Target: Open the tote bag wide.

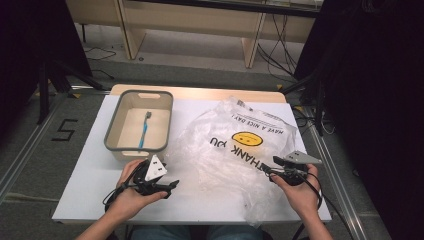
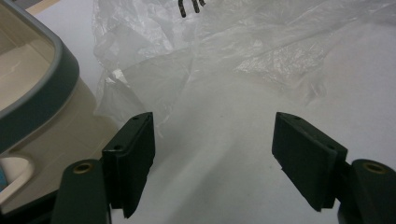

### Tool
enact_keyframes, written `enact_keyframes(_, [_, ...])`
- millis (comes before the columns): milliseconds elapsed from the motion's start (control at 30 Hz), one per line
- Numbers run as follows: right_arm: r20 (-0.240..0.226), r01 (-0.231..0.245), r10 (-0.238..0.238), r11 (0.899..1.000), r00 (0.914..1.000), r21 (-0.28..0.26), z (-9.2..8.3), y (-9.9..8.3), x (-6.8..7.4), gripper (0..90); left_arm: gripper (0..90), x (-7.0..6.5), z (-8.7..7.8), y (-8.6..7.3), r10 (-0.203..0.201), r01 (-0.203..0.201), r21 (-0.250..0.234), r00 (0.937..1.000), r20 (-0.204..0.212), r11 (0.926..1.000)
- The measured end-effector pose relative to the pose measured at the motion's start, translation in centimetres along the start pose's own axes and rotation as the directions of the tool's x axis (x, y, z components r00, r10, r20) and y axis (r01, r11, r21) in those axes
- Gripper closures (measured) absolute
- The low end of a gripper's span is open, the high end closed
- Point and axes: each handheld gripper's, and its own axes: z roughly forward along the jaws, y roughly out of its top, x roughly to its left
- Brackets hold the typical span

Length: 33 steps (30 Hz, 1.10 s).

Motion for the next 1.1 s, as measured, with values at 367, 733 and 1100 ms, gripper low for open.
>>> enact_keyframes(367, [-0.117, 0.114, -0.112, 0.993, 0.9868, 0.008, 3.3, 2.4, 3.6, 45.6, 31.4, -1.2, 0.7, 0.6, 0.026, -0.026, 0.004, 0.9993, 0.027, 0.9997])
enact_keyframes(733, [-0.202, 0.224, -0.197, 0.967, 0.9593, 0.123, 6.4, 3.0, 5.7, 44.5, 35.4, -2.9, 2.1, 1.3, 0.039, -0.041, 0.025, 0.9954, 0.087, 0.9988])
enact_keyframes(1100, [-0.223, 0.257, -0.234, 0.963, 0.9464, 0.080, 5.7, 5.6, 5.1, 42.2, 42.3, -4.0, 4.1, 2.4, 0.058, -0.062, 0.037, 0.9919, 0.113, 0.9974])
